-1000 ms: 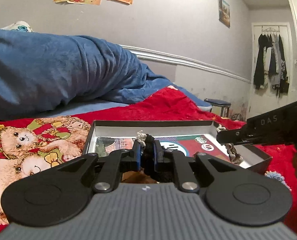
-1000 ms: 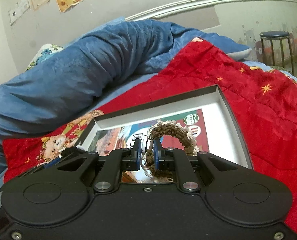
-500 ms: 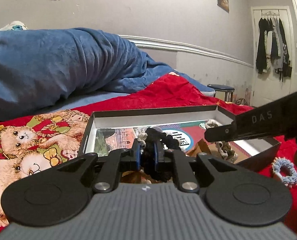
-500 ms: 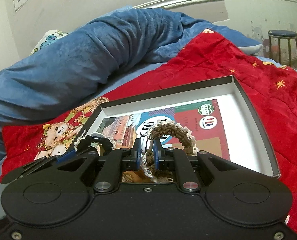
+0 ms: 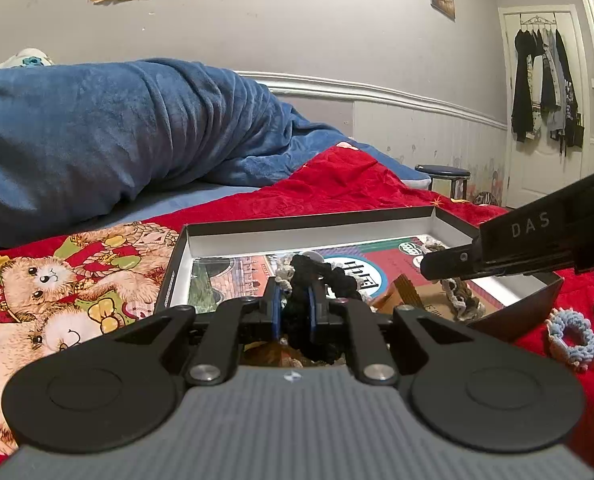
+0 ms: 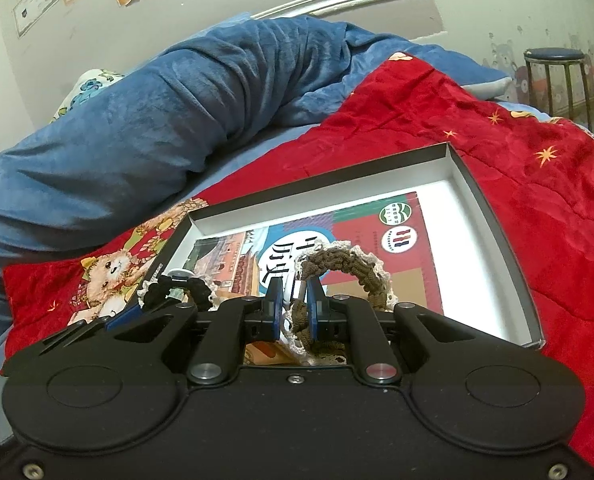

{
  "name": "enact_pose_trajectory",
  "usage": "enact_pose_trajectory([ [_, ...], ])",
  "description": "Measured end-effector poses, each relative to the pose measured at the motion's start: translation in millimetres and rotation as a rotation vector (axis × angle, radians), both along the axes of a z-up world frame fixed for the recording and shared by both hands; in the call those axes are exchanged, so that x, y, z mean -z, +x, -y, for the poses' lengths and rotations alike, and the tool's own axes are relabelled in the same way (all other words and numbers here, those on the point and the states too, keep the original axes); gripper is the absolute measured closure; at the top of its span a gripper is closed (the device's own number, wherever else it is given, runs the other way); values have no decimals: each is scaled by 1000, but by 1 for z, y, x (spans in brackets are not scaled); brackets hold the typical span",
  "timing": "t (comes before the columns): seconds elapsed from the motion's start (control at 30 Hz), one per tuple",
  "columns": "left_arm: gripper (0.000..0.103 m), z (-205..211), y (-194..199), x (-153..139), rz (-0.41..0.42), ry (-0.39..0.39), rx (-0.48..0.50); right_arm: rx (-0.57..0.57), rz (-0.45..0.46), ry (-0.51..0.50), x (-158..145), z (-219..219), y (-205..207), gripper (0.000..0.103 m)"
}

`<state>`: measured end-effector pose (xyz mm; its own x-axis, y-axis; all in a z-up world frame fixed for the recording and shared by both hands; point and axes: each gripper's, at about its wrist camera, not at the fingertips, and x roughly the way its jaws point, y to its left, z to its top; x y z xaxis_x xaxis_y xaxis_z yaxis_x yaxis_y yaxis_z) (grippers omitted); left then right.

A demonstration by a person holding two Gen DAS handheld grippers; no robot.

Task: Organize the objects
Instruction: 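Carry the black scrunchie and brown rope ring over the black box with both grippers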

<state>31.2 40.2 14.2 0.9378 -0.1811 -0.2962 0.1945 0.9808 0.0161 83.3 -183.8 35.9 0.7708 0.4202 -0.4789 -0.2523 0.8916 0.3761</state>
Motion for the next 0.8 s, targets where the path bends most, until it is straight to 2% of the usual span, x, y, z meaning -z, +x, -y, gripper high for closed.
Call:
enact_pose_trajectory([
  [0.63, 84, 3, 1, 2, 2, 25, -7, -2, -17, 2, 4, 3, 0, 90],
  [0.8, 82, 10, -2, 5, 23, 73, -26, 1, -32, 22, 9, 8, -2, 90],
])
